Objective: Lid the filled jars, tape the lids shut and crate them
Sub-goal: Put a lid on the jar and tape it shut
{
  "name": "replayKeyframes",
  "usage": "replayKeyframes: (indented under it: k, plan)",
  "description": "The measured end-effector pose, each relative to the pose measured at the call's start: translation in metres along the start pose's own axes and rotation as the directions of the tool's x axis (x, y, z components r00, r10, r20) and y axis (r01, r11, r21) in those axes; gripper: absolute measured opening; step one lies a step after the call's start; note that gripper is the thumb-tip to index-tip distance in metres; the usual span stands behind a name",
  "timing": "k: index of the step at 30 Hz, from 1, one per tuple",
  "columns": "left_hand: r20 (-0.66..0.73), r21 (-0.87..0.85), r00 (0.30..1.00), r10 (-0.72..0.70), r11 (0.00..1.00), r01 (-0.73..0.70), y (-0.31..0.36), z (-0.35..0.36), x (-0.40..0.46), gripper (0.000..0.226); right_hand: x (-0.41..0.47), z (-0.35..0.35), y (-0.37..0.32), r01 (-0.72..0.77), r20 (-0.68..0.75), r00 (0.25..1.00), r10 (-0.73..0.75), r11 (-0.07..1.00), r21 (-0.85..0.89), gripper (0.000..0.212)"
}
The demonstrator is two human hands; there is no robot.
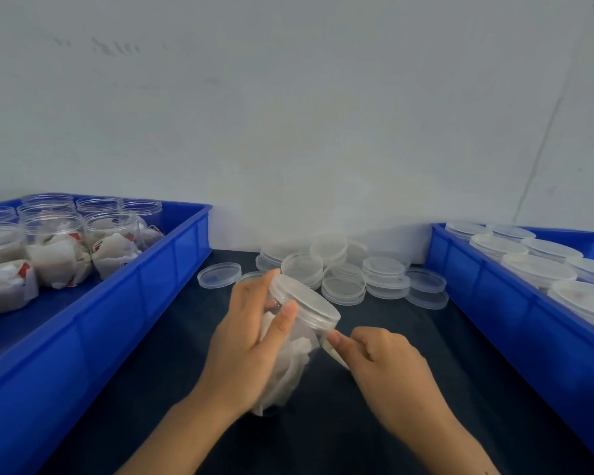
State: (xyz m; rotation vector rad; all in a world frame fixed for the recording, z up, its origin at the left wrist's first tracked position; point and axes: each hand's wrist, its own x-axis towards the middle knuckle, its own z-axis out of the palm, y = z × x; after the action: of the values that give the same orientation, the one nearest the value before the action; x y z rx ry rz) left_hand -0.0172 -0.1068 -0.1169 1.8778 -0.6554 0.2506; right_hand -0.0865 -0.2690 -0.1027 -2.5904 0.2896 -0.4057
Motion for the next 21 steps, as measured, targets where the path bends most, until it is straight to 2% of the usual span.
replayKeyframes:
  k: [2, 5, 10, 12, 14, 16, 21]
  plan:
    - [-0.067, 0.136, 0.996, 0.063, 0.989, -0.053, 0.001, 0.004, -0.003, 0.076, -0.003, 0.006, -0.002, 0.013, -0.016, 1.0, -0.012, 0.999, 0.037, 0.056]
    - [-0.011, 0.2, 0.997, 0.081, 0.977, -0.077, 0.001, 0.001, -0.002, 0.096, -0.003, 0.01, -0.003, 0.013, -0.034, 0.999, -0.009, 0.991, 0.134, 0.062]
    - [-0.092, 0.164, 0.995, 0.046, 0.986, -0.03, -0.002, 0.001, 0.004, 0.098, 0.001, 0.007, 0.0, 0.018, 0.04, 0.999, -0.028, 0.975, 0.221, 0.059]
    - [-0.1, 0.134, 0.994, 0.032, 0.991, -0.019, -0.003, 0.002, 0.006, 0.092, 0.003, 0.003, 0.003, -0.013, 0.158, 0.987, -0.028, 0.966, 0.257, 0.056]
    - [-0.108, 0.096, 0.994, 0.007, 0.995, 0.003, -0.004, 0.001, 0.008, 0.085, 0.004, -0.002, 0.006, -0.078, 0.355, 0.934, -0.049, 0.938, 0.336, 0.063]
    - [-0.108, 0.088, 0.994, -0.011, 0.996, 0.02, -0.004, -0.001, 0.008, 0.083, 0.003, -0.004, 0.006, -0.121, 0.465, 0.882, -0.074, 0.918, 0.377, 0.065]
    - [-0.126, 0.071, 0.992, -0.027, 0.997, 0.036, -0.002, 0.0, 0.006, 0.081, 0.006, -0.015, 0.011, -0.014, 0.288, 0.956, -0.058, 0.97, 0.241, 0.057]
